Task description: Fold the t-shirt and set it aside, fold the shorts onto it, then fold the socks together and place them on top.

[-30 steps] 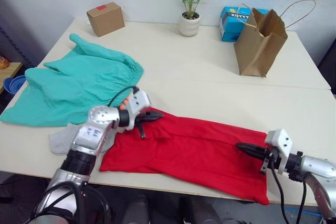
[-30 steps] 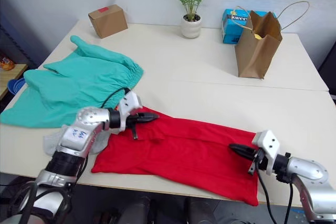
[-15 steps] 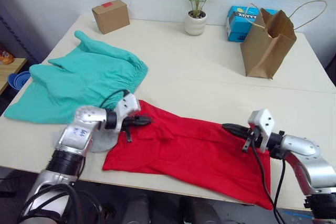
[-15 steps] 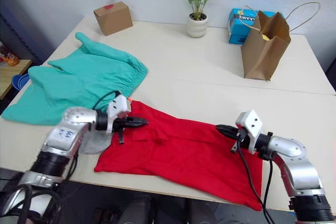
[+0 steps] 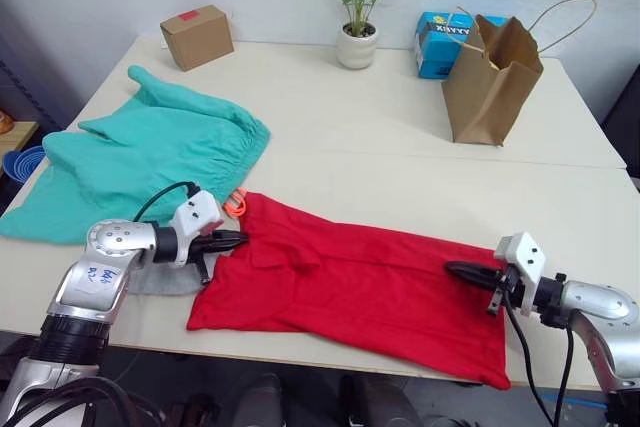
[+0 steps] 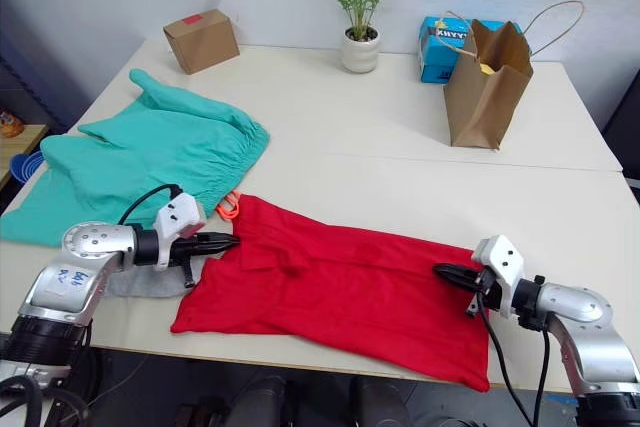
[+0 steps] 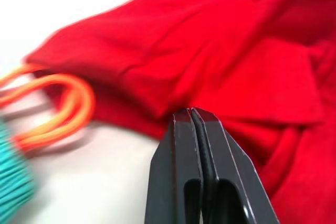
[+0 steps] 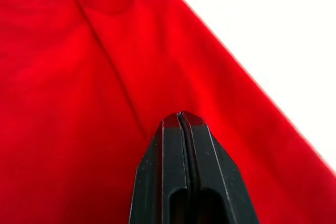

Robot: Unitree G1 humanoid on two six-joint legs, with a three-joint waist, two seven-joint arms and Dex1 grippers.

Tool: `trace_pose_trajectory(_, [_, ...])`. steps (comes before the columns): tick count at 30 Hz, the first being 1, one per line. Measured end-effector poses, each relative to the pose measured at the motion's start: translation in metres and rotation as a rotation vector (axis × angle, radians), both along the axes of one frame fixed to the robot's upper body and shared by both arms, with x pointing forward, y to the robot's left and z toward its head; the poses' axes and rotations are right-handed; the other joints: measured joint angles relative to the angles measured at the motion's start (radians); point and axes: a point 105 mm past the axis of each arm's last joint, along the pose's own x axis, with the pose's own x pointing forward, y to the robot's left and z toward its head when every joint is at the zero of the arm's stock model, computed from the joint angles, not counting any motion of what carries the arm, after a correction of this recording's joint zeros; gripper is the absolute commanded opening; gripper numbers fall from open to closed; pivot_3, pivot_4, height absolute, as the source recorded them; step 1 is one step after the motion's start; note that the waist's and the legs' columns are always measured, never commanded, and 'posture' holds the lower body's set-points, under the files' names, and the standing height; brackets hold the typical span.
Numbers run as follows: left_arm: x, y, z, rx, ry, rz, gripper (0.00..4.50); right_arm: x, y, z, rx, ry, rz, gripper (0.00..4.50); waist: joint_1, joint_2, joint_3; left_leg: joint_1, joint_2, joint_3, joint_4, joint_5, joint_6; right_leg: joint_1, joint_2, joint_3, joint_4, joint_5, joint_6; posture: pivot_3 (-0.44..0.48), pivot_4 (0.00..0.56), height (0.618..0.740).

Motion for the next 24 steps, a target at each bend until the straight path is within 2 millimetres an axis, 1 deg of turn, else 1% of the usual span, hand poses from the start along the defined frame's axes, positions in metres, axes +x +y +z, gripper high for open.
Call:
trace_pose_trajectory(2, [0.000, -0.003, 0.011, 0.026, -0.062, -0.077, 0.04, 0.000, 0.001, 0.001, 0.007, -0.004, 0.011, 0.00, 0.003, 0.000, 0.000, -0.001, 0.000, 0.000, 0.000, 0.000, 0.000, 0.000, 0.000, 0.000, -0.001, 0.000, 0.000, 0.000, 0.150, 0.740])
trace_pose_trajectory(4, [0.001, 0.005, 0.019, 0.111, -0.112, -0.143, 0.04, 0.001, 0.003, 0.005, 0.014, -0.012, 0.025, 0.00, 0.004, 0.000, 0.000, -0.001, 0.000, 0.000, 0.000, 0.000, 0.000, 0.000, 0.000, 0.000, -0.001, 0.000, 0.000, 0.000, 0.150, 0.740])
trace_pose_trajectory(5, [0.000, 0.008, 0.022, 0.141, -0.129, -0.169, 0.21, 0.001, 0.003, 0.005, 0.017, -0.012, 0.029, 0.00, 0.004, 0.000, 0.000, -0.001, 0.000, 0.000, -0.001, 0.000, 0.000, 0.000, 0.000, 0.000, -0.002, 0.000, 0.000, 0.000, 0.150, 0.740])
trace_pose_trajectory(7, [-0.001, 0.007, 0.023, 0.181, -0.163, -0.241, 0.58, 0.001, 0.004, 0.006, 0.022, -0.012, 0.031, 0.00, 0.004, 0.000, 0.000, -0.001, 0.000, 0.000, -0.001, 0.000, 0.001, 0.000, 0.000, 0.000, -0.003, 0.000, 0.000, 0.000, 0.150, 0.740])
trace_pose_trajectory(10, [0.001, -0.002, 0.017, 0.242, -0.259, -0.342, 1.51, 0.002, 0.008, 0.010, 0.025, -0.019, 0.041, 0.00, 0.004, 0.000, 0.000, -0.001, 0.000, 0.000, -0.001, -0.001, 0.001, 0.000, 0.000, 0.000, -0.003, 0.000, 0.000, 0.000, 0.150, 0.740])
trace_pose_trajectory(13, [0.003, -0.007, 0.012, 0.275, -0.326, -0.403, 1.51, 0.002, 0.012, 0.014, 0.029, -0.026, 0.053, 0.00, 0.004, 0.000, 0.000, -0.001, 0.000, 0.000, -0.001, -0.001, 0.001, -0.001, 0.000, 0.000, -0.003, 0.000, 0.000, 0.000, 0.150, 0.740])
trace_pose_trajectory(18, [0.009, -0.011, 0.006, 0.282, -0.360, -0.429, 1.51, 0.001, 0.013, 0.013, 0.032, -0.012, 0.048, 0.00, 0.004, 0.000, 0.000, -0.001, 0.000, 0.000, -0.001, -0.001, 0.001, -0.001, 0.000, 0.000, -0.003, 0.000, 0.000, 0.000, 0.150, 0.740])
trace_pose_trajectory(24, [-0.002, -0.019, 0.001, 0.280, -0.335, -0.520, 1.51, -0.001, 0.013, 0.011, 0.033, -0.001, 0.046, 0.00, 0.003, 0.000, 0.000, -0.001, 0.000, 0.000, -0.001, -0.001, 0.001, -0.001, 0.000, 0.000, -0.003, 0.000, 0.000, 0.000, 0.150, 0.740])
